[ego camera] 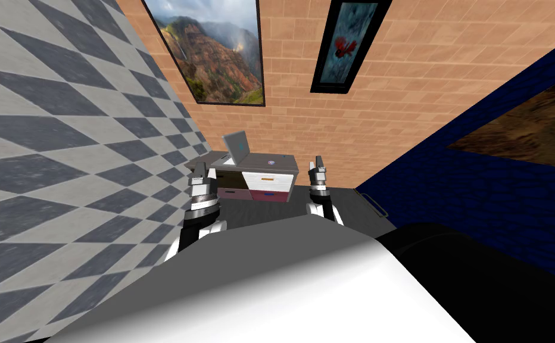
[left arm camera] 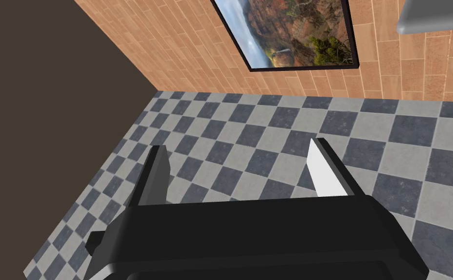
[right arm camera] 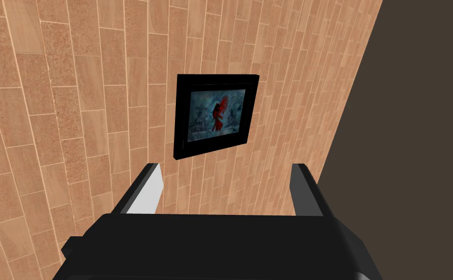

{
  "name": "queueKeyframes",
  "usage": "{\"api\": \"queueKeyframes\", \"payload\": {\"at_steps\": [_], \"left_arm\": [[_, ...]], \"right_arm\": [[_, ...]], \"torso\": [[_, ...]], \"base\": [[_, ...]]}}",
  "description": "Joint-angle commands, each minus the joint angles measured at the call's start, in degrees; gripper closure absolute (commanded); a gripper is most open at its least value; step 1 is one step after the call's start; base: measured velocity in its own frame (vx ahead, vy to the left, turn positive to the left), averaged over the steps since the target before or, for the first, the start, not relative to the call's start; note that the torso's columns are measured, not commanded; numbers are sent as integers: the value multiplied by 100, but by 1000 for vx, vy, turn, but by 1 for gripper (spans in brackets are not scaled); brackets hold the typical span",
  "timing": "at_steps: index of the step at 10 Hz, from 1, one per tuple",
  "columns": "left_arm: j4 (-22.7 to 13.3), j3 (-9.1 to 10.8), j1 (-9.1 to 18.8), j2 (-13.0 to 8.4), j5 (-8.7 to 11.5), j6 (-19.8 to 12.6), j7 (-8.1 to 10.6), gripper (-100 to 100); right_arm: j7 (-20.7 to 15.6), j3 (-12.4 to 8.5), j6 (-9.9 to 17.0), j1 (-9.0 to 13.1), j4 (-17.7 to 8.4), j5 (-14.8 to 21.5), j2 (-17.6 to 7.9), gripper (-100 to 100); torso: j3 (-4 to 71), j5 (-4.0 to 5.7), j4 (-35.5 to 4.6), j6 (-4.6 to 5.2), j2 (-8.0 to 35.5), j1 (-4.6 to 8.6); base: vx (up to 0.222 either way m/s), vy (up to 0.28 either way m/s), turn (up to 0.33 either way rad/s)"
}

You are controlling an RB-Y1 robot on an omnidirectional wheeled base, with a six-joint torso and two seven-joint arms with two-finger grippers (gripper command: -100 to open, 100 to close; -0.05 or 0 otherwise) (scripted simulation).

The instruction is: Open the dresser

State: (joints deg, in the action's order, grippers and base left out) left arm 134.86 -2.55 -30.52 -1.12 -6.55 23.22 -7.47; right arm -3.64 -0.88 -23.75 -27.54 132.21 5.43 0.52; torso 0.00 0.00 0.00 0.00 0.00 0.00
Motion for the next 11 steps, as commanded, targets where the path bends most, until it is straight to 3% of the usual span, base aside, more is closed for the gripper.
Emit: {"api": "queueKeyframes", "payload": {"at_steps": [1,9,10,11], "left_arm": [[0,0,0,0,0,0,0,0],[2,0,0,0,0,1,0,0],[-170,-8,51,-255,-11,39,-16,-100],[-276,-12,83,-359,-17,62,-25,-100]], "right_arm": [[0,0,0,0,0,0,0,0],[0,0,-1,0,2,0,0,0],[0,0,-1,0,2,0,0,0],[0,0,0,-1,0,0,0,0]], "torso": [[467,0,-235,0,232,0],[7073,0,-3537,0,3539,0],[7919,0,-3960,0,3962,0],[8318,-1,-4147,1,4146,0]], "base": [[0,0,0],[0,0,0],[32,-6,-20],[49,-8,-37]]}}
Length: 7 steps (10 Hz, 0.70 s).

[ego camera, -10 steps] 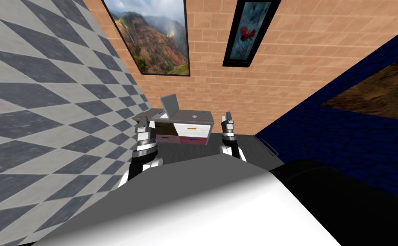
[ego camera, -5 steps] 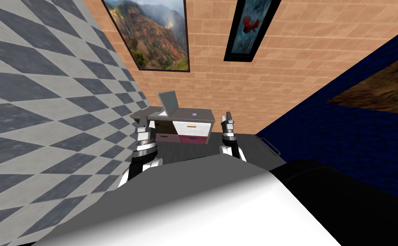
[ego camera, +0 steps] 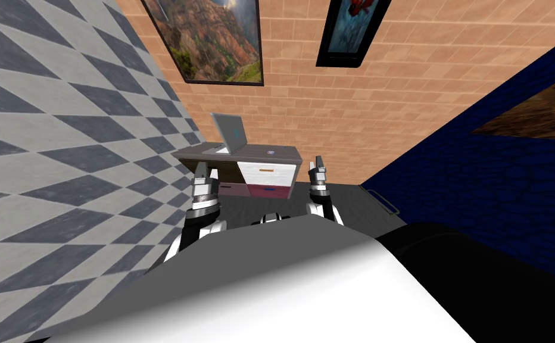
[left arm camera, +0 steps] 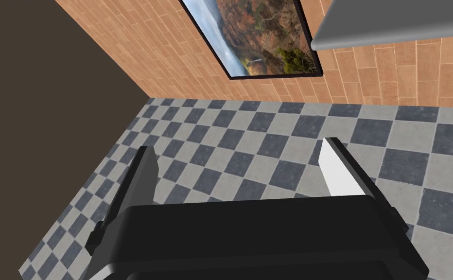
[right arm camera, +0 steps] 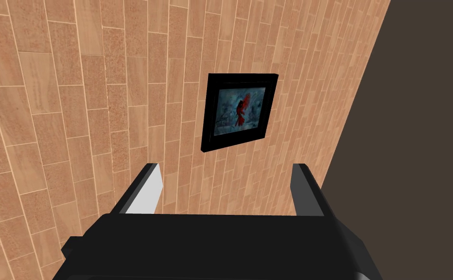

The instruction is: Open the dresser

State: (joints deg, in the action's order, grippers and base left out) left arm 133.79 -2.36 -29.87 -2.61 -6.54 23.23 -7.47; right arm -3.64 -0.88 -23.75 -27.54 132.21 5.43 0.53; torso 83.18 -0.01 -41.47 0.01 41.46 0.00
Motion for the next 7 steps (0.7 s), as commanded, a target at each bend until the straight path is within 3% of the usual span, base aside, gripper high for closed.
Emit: {"api": "queueKeyframes", "payload": {"at_steps": [1,7], "left_arm": [[-294,-37,55,-305,-26,87,-36,-100],[-1235,-77,333,-610,-81,284,-118,-100]], "right_arm": [[0,0,0,0,-1,0,0,0],[0,0,0,-1,-1,0,0,0]], "torso": [[115,0,-55,-1,50,0],[137,1,-82,-1,85,2]], "base": [[51,-5,-27],[66,-12,-32]]}}
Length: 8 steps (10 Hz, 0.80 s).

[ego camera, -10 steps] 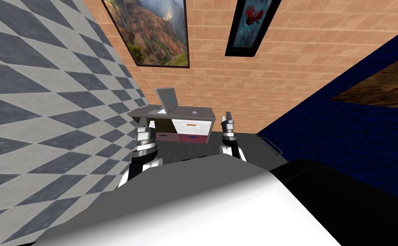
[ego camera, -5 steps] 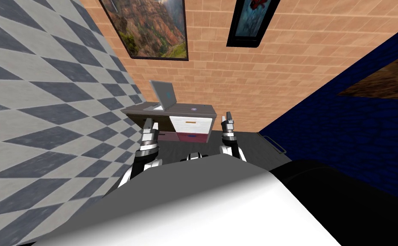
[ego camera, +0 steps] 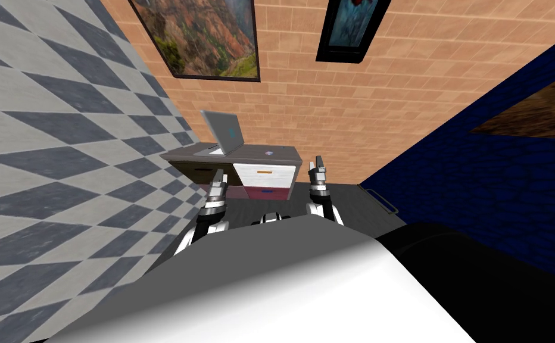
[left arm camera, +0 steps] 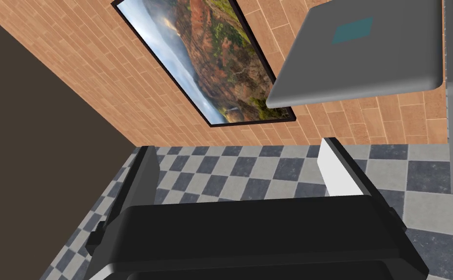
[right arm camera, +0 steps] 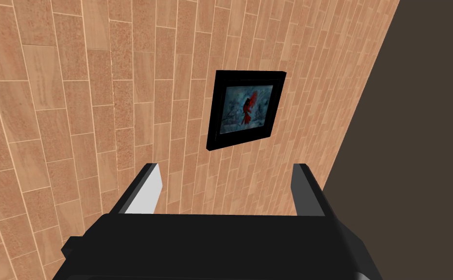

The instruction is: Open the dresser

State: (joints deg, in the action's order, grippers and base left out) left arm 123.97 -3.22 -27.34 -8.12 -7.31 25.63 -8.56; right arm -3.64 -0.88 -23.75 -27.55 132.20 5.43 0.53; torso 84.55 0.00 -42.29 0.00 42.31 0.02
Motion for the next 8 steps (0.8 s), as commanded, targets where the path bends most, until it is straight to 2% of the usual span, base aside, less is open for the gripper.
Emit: {"api": "queueKeyframes", "payload": {"at_steps": [1,8], "left_arm": [[-418,2,129,-65,-13,78,-24,-100],[-1500,-42,447,41,-72,292,-113,-100]], "right_arm": [[0,0,0,0,0,0,0,0],[0,0,0,0,0,0,0,0]], "torso": [[0,0,0,0,0,-2],[0,0,0,0,0,1]], "base": [[64,-10,-35],[63,-8,-32]]}}
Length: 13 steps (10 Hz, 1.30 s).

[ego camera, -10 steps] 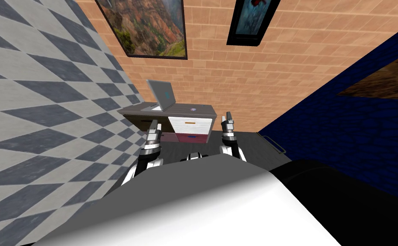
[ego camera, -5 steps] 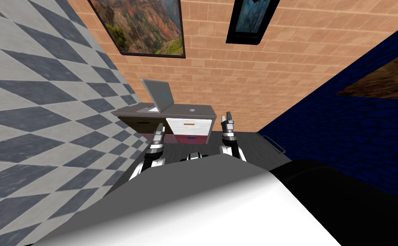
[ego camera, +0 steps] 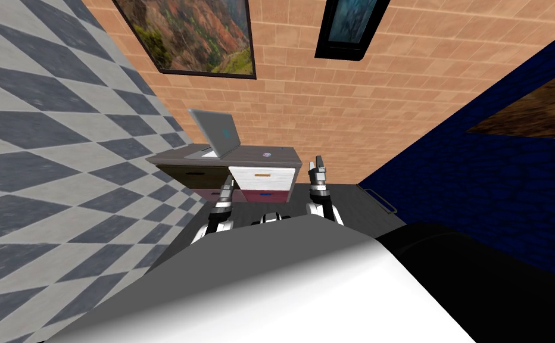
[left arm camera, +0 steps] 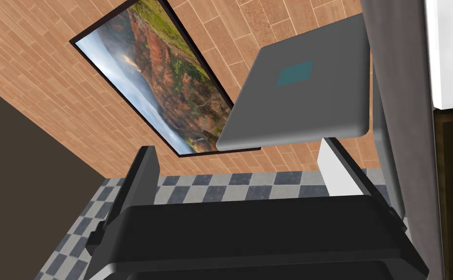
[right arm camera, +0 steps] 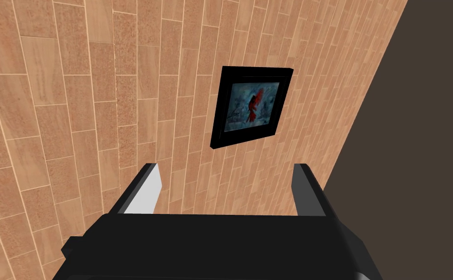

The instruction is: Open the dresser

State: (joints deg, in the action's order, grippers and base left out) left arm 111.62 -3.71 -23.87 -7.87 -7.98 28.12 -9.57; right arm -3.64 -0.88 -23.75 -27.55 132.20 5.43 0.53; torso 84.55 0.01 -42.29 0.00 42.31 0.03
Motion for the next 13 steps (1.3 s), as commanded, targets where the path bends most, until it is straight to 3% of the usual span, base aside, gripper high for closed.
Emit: {"api": "queueKeyframes", "payload": {"at_steps": [1,13], "left_arm": [[-407,1,142,31,-13,71,-24,-100],[-2188,-72,666,-20,-111,424,-171,-100]], "right_arm": [[0,0,0,0,0,0,0,0],[0,0,0,0,0,0,0,0]], "torso": [[1,0,0,0,-1,-1],[1,-1,1,0,-2,-4]], "base": [[64,-13,-26],[60,-7,-30]]}}
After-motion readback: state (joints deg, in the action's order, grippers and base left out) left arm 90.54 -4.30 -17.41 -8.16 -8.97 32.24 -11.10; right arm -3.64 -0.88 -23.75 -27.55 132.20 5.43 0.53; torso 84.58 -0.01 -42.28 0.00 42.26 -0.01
